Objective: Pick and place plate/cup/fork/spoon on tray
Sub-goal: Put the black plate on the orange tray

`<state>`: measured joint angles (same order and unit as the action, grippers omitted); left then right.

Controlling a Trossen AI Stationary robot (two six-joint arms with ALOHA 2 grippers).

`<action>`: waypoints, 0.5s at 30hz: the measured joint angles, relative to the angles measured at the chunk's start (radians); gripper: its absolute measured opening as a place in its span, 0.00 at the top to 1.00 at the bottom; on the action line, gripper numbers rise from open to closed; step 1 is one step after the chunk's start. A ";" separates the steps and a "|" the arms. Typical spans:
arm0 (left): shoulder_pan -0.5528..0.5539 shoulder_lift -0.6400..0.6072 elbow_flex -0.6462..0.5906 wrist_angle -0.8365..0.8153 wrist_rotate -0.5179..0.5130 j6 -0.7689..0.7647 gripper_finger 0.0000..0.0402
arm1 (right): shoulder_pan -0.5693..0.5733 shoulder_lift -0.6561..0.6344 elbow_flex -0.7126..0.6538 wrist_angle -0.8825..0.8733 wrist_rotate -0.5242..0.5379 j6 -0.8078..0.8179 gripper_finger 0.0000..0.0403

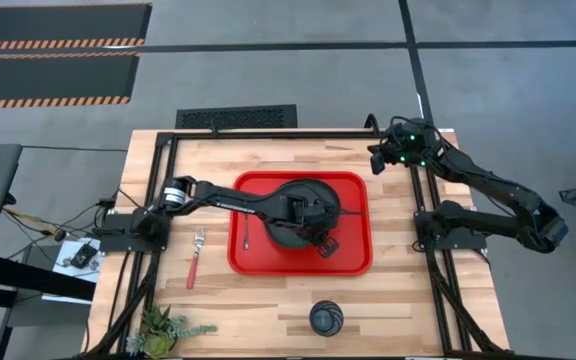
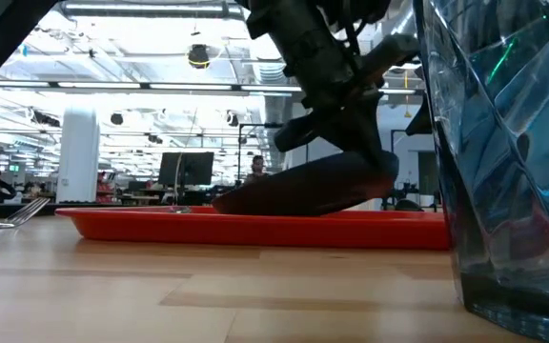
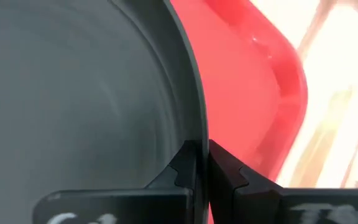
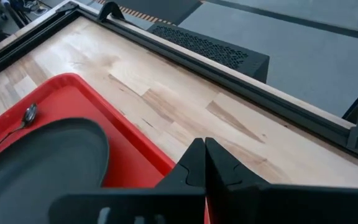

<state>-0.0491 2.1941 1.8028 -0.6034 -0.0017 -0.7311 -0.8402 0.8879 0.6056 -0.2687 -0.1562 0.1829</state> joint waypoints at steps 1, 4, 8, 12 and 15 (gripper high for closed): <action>0.007 0.000 -0.002 -0.003 0.004 0.000 1.00 | 0.000 0.000 0.000 0.000 0.000 0.000 0.98; 0.020 0.000 -0.005 0.026 0.021 -0.011 1.00 | 0.002 0.000 0.000 0.000 0.000 -0.001 0.98; 0.027 0.000 -0.019 0.044 0.022 -0.031 1.00 | 0.002 0.000 0.000 -0.001 0.000 0.000 0.98; 0.028 0.000 -0.020 0.061 0.042 -0.056 1.00 | 0.002 0.000 0.000 0.000 0.000 0.000 0.98; 0.025 0.000 -0.020 0.063 0.043 -0.081 1.00 | 0.002 0.000 0.000 0.000 0.000 0.000 0.98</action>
<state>-0.0236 2.1944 1.7828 -0.5409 0.0411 -0.8126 -0.8383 0.8879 0.6056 -0.2684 -0.1566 0.1825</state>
